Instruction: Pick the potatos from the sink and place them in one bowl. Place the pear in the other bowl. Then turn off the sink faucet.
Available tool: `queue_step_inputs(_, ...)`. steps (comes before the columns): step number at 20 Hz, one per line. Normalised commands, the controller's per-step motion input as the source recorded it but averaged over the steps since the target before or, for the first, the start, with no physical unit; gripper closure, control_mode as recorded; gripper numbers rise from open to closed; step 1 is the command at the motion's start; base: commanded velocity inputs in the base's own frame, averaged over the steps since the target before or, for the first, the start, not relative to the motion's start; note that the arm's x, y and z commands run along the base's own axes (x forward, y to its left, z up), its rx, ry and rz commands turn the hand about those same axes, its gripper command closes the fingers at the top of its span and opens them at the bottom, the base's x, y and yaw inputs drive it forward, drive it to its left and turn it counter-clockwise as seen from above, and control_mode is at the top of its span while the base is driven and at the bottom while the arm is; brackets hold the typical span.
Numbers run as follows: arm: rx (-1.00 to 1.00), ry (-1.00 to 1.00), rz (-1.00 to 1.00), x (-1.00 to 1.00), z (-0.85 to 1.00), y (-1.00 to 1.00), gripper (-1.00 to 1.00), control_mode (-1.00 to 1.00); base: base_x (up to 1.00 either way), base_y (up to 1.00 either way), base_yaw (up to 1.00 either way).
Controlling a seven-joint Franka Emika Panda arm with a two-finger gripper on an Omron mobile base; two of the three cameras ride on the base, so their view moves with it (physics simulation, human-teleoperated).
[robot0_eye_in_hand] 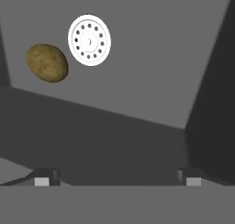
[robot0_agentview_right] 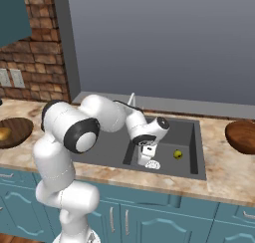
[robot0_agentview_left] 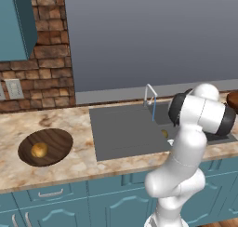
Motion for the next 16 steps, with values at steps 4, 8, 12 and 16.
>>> queue_step_inputs(4, 0.0, 0.0, 0.0, 0.37, -0.25, 0.0, -1.0, -1.0, 0.0, 0.0, 0.0)
queue_step_inputs(8, 0.01, 0.0, 0.0, 0.41, -0.17, -0.06, -1.0, -1.0, 0.0, 0.0, 0.0)
queue_step_inputs(12, 0.0, 0.0, 0.0, 0.34, -0.31, -0.08, -1.0, -1.0, 0.0, 0.0, 0.0)
queue_step_inputs(16, 0.0, 0.0, 0.0, 0.37, -0.38, -0.06, -1.0, -1.0, 0.0, 0.0, 0.0)
